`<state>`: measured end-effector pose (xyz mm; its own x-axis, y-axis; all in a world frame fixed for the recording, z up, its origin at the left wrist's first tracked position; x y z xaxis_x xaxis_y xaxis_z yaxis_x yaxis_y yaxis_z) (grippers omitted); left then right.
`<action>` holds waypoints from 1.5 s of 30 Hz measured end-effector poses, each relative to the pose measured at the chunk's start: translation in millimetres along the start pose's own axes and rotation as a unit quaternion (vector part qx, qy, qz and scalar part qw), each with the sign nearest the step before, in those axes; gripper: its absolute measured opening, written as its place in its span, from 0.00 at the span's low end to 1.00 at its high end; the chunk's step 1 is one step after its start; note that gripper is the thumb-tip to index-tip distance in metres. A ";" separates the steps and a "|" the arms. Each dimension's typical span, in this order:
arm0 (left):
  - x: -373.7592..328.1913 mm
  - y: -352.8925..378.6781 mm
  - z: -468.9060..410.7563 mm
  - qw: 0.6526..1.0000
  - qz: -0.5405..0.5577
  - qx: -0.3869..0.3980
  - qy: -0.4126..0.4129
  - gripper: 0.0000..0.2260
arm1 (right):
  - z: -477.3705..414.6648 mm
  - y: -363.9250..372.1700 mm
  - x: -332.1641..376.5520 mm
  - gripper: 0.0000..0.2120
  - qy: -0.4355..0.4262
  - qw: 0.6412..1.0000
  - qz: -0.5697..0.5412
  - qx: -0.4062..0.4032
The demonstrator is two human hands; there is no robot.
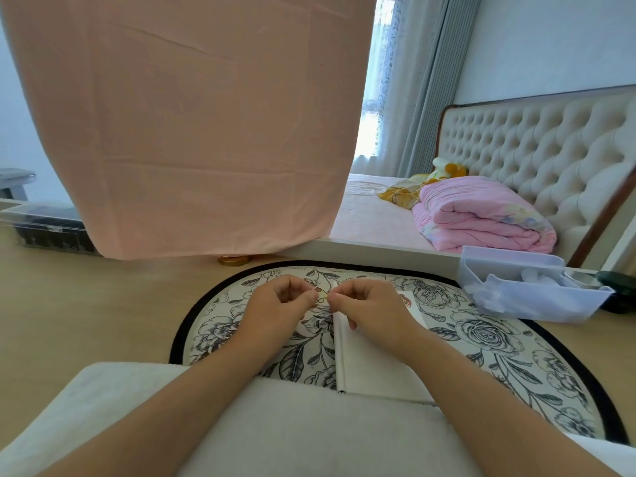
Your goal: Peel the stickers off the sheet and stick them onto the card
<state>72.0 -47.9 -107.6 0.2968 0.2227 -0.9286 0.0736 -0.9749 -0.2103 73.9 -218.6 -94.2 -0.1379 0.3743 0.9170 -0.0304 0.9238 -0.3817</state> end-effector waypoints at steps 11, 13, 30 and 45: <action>-0.9 3.9 3.9 0.998 -0.041 0.037 0.016 0.03 | 3.5 3.7 4.1 0.04 -0.065 0.991 0.102 -0.057; -2.7 3.2 4.8 0.998 -0.050 0.035 0.023 0.03 | 4.9 3.6 5.4 0.04 -0.069 0.990 0.107 -0.061; -7.5 -1.6 6.2 0.997 -0.056 0.005 0.048 0.04 | 20.9 6.2 31.2 0.06 -0.223 0.920 0.277 -0.162; -10.9 -2.4 5.4 0.998 -0.014 0.032 0.050 0.03 | 8.8 5.4 14.5 0.06 -0.030 0.999 0.032 -0.020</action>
<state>63.4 -48.0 -98.7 0.3889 0.2464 -0.8877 0.0239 -0.9659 -0.2577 63.0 -208.9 -83.9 -0.1983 0.4274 0.8821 0.0187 0.9014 -0.4326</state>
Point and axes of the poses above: each hand's wrist, its own z-axis away from the middle knuckle, its own y-axis out of the palm, x = y × z, the point moved 6 cm from there along -z, towards the middle knuckle, and after that the axes turned 5 degrees about y, right-handed, at the moved point
